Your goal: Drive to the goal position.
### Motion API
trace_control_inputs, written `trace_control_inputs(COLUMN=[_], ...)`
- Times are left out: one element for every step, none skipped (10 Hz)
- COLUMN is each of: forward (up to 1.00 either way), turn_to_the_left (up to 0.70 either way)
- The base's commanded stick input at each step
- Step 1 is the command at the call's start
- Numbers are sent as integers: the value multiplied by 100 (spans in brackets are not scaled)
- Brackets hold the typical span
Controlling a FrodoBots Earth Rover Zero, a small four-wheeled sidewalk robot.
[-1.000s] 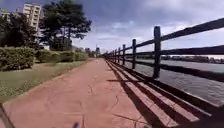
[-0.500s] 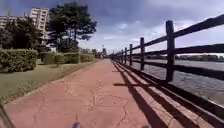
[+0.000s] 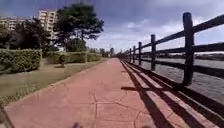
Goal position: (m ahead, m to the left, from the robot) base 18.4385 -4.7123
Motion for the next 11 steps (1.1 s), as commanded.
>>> trace_control_inputs(forward=[70, 70, 70, 70, 70, 70, 70, 70, 70, 70, 70], turn_to_the_left=[35, 35, 19, 0, 0, 0, 0, 0, 0, 0, 0])
